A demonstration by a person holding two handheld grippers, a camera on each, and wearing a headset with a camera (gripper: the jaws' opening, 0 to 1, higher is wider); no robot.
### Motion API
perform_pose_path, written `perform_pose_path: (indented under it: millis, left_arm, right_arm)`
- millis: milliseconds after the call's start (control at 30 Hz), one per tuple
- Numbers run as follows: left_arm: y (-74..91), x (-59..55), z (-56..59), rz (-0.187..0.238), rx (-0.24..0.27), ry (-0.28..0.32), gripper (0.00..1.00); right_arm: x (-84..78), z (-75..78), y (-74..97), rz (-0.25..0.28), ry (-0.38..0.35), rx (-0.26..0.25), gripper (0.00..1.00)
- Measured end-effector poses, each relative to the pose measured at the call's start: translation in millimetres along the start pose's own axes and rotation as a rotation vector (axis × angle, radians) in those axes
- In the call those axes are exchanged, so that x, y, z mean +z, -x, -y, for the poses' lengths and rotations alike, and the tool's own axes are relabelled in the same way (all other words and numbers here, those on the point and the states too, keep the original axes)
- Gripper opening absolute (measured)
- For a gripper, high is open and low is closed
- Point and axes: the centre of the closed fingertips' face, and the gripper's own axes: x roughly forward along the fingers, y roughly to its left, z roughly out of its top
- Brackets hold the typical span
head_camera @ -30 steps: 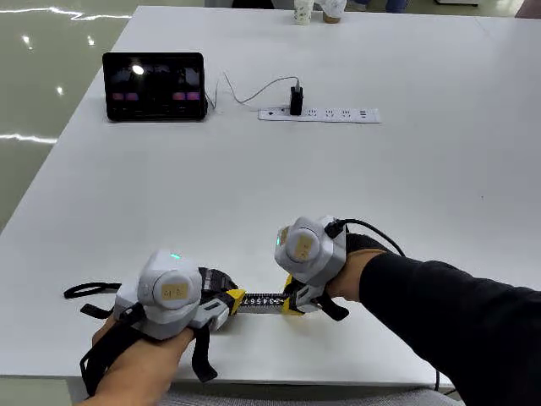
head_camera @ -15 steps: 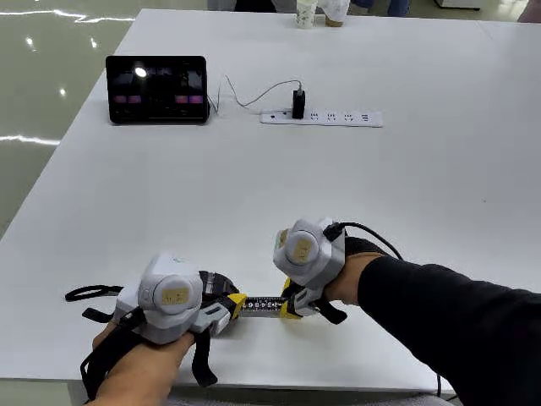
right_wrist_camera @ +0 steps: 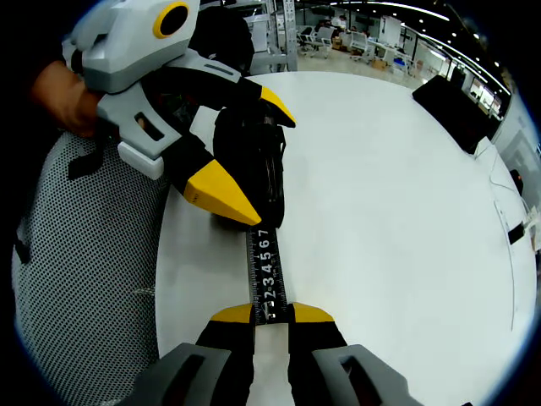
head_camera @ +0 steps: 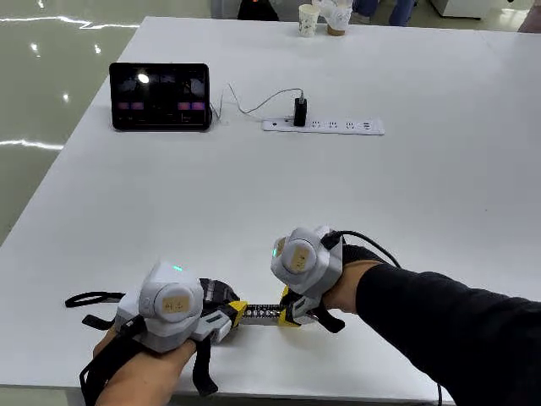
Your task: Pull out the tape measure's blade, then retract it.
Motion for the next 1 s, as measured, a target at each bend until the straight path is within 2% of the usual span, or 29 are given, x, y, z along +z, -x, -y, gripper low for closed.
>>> perform_pose_path:
  millis: [33, 67, 133, 233, 367, 567, 667, 1000]
  left_arm:
    - [0.4, -0.8, -0.2, -0.003, -0.002, 0.022, 0.61]
    - [1.4, -4.0, -0.7, -0.03, 0.0, 0.065, 0.61]
    - [2.0, -6.7, -1.2, -0.058, 0.001, 0.107, 0.61]
    - [2.5, -6.5, -2.0, -0.082, 0.011, 0.119, 0.61]
    - [3.2, -7.6, -2.9, -0.124, 0.018, 0.172, 0.6]
    - [4.0, -8.5, -1.8, -0.126, 0.033, 0.138, 0.57]
    - [4.9, -8.9, -2.0, -0.115, 0.032, 0.141, 0.56]
    - [4.1, -8.5, -2.7, -0.105, 0.025, 0.146, 0.56]
  right_arm:
    - [0.0, 0.1, 0.0, 0.001, -0.002, -0.001, 0.11]
    - [0.1, 0.0, 0.1, 0.002, -0.008, -0.001, 0.11]
    - [0.3, 0.5, 0.0, 0.002, -0.011, -0.002, 0.11]
    - [0.3, 0.4, 0.1, 0.005, -0.018, -0.001, 0.11]
    - [0.5, 0.3, 0.1, 0.005, -0.021, -0.005, 0.11]
    - [0.6, 0.3, 0.0, 0.003, -0.024, -0.006, 0.11]
    - [2.2, 1.1, -0.2, 0.022, -0.05, 0.004, 0.11]
    - [6.0, 0.5, -2.8, 0.032, -0.035, 0.003, 0.11]
